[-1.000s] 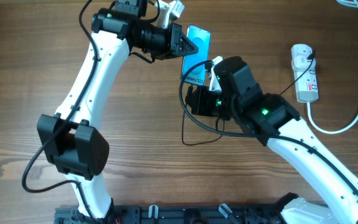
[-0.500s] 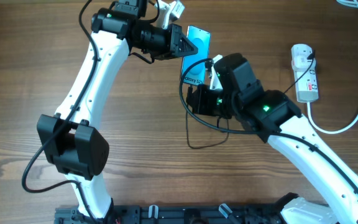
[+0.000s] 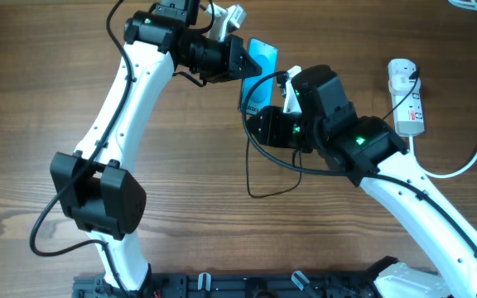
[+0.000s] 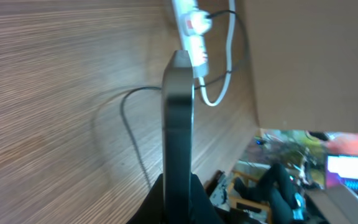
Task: Plug charger to phone and switch on socket
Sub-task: 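Push the plug up into the phone's charging port, then lower the plugged phone flat onto the table with both grippers and release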
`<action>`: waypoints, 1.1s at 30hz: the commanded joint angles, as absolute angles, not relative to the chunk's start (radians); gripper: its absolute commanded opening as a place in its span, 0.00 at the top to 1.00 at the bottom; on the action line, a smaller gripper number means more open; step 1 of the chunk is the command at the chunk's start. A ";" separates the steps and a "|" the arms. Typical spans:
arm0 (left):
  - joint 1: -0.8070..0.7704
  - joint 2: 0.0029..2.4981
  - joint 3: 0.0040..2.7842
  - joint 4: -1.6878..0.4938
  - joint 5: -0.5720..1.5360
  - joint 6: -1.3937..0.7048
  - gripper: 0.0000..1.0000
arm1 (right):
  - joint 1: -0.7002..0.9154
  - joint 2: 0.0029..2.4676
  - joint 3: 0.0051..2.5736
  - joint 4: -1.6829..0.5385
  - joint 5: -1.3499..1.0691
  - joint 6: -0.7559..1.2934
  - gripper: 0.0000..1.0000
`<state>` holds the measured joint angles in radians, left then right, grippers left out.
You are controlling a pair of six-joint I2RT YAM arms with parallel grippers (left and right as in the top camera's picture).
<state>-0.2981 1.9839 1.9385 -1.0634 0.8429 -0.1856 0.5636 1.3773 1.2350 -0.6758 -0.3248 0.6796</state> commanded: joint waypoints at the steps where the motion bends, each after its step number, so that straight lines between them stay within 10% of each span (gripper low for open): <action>1: -0.284 1.958 1.945 -1.100 0.629 -0.256 0.96 | 0.562 1.384 1.263 -0.727 -0.408 0.604 0.35; 4: -0.286 2.002 1.925 -1.134 0.551 -0.279 0.96 | 0.561 1.384 1.262 -0.852 -0.336 0.605 0.00; 33: -0.376 2.209 1.507 -0.707 0.513 -0.346 0.94 | 0.561 1.497 1.251 -0.981 -0.152 0.606 0.00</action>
<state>-0.3733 2.1891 1.5558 -0.6865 0.6147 -0.3351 0.5640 1.4876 1.2427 -0.9833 -0.1768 0.5900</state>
